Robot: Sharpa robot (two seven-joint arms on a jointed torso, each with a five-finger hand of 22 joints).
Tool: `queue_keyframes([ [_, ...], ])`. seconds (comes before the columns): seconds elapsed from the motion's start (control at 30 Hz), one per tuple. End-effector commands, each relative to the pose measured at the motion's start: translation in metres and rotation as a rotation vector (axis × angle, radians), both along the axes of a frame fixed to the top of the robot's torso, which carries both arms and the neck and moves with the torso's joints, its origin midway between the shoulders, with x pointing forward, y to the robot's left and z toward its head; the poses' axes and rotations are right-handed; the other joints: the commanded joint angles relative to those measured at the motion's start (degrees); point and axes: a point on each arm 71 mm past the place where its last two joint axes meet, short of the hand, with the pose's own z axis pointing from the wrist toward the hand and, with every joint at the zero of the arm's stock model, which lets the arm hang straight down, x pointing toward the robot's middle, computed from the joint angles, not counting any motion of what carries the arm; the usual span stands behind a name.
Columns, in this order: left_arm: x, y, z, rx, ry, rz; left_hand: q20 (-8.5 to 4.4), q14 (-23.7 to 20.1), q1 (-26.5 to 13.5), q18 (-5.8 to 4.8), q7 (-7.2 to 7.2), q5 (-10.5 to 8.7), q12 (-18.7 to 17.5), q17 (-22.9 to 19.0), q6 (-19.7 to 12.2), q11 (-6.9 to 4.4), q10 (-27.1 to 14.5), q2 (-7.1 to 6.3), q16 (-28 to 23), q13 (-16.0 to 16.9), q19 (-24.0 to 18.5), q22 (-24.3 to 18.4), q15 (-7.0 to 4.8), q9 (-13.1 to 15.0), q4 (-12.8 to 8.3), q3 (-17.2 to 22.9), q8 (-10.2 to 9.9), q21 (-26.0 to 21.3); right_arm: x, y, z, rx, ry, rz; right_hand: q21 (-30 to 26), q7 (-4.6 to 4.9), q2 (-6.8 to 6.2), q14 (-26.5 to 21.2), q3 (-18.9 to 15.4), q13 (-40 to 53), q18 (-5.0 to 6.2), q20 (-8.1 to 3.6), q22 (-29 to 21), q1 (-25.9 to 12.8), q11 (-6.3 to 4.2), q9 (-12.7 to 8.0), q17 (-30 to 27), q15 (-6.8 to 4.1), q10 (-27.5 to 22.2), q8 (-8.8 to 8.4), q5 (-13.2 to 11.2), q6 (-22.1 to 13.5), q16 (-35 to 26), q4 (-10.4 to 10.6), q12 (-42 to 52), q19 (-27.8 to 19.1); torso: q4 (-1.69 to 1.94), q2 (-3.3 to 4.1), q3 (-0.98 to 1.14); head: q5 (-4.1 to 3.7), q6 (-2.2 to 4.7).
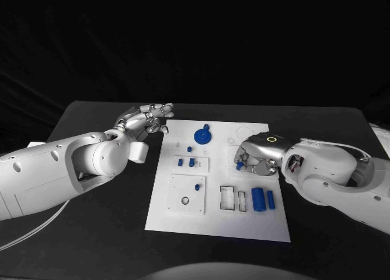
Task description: Assemble the parts on the task board
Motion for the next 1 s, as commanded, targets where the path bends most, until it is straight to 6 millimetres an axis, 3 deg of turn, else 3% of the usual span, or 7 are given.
queue_keyframes([
  [0.03,-0.001,-0.002,0.001,-0.009,-0.007,-0.019,0.28,-0.2,-0.21,0.53,-0.03,0.2,0.05,-0.06,-0.26,0.0,-0.44,-0.16,-0.32,0.05,-0.22,-0.08,0.11,-0.05,-0.09,-0.33,0.29,-0.18,0.0,0.0,-0.001,-0.011,-0.009,0.002,0.29,-0.02,-0.19,2.88,0.46,-0.03,0.79,-0.35,0.04,-0.78,0.03,0.1,0.1,-0.33,0.66,0.08,-0.22,0.54,0.25,0.05,-0.3,0.11,0.03,-0.02,-0.03,-0.09,-0.12],
  [0.5,-0.001,-0.001,0.001,-0.006,-0.002,-0.019,0.28,-0.23,-0.15,0.53,-0.04,0.21,0.12,-0.15,-0.28,-0.01,-0.49,-0.14,-0.35,0.07,-0.22,-0.08,0.1,-0.05,-0.13,-0.33,0.32,-0.19,-0.005,0.0,0.006,0.04,0.011,-0.011,0.37,-0.06,-0.2,2.89,2.27,0.01,0.76,-0.54,0.17,-1.52,-0.07,0.32,0.18,-0.42,1.79,0.25,-0.25,2.02,0.42,-0.05,-1.09,0.2,0.04,-0.05,-0.01,-0.25,-0.1],
  [1.0,0.0,-0.002,0.0,-0.005,0.002,-0.021,0.29,-0.33,-0.01,0.55,-0.02,0.22,0.25,-0.39,-0.37,0.0,-0.65,-0.16,-0.44,0.09,-0.24,-0.09,0.1,-0.05,-0.23,-0.33,0.35,-0.22,-0.009,-0.007,0.03,0.122,0.067,-0.039,0.4,-0.03,-0.47,2.92,2.64,0.02,0.76,-0.63,0.23,-2.28,-0.06,0.42,0.31,-0.4,2.22,0.26,-0.27,2.52,0.56,0.11,-1.43,0.22,0.04,-0.07,0.01,-0.37,0.11],
])
